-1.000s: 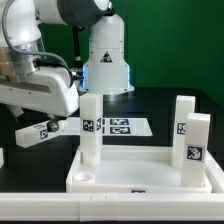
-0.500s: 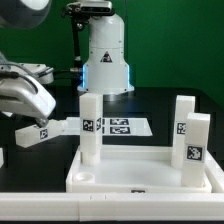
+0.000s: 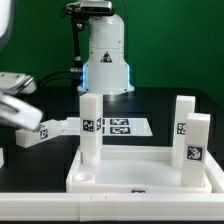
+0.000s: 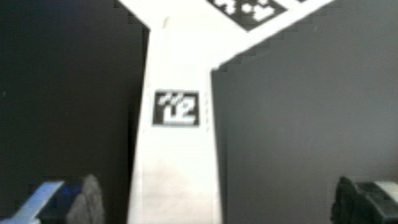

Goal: Assemble desk

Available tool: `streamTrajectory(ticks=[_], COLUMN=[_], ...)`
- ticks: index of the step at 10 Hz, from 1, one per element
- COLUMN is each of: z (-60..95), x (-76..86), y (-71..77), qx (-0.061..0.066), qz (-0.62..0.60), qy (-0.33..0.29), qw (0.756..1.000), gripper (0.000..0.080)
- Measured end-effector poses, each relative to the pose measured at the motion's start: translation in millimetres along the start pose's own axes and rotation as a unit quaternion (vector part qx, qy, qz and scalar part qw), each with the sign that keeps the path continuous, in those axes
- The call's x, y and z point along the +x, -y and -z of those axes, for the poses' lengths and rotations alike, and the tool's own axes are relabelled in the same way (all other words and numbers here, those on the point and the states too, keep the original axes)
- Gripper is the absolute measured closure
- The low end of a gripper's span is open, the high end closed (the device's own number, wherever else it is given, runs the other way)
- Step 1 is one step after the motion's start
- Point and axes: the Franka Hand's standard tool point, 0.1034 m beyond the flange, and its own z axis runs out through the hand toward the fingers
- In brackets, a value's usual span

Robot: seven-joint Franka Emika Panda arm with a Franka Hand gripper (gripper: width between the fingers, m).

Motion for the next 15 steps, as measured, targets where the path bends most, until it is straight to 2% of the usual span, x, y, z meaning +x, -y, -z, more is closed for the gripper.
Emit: streamTrajectory(ticks=[2,3,4,5,6,9,11,13,14,15], z=[-0.3,-3.5,-14.3,-22.9,-27.3,-27.8,-28.2,-27.9,-23.1,-5.9], x=[0.1,-0.2,-0.4,-0.9,-0.3,0.0,-0.1,0.1,0.1,-11.3], y=[1.0,0.2,-4.5,-7.2,-7.1,-7.1,-7.3,-6.9,-3.3,6.4], qx=[-0.001,0.009,0.033,0.042,0.04,0.04,0.04,0.04,0.038,0.038], qz=[0.001,-0.005,-0.02,-0.03,-0.029,-0.029,-0.029,-0.028,-0.025,-0.014], qy=[0.0,0.007,0.036,0.06,0.066,0.066,0.066,0.065,0.053,0.051], qw=[1.0,1.0,0.999,0.997,0.997,0.997,0.997,0.997,0.998,0.998], gripper=[0.015,0.015,0.015,0.015,0.015,0.0174,0.0519,0.0516,0.0516,0.0516])
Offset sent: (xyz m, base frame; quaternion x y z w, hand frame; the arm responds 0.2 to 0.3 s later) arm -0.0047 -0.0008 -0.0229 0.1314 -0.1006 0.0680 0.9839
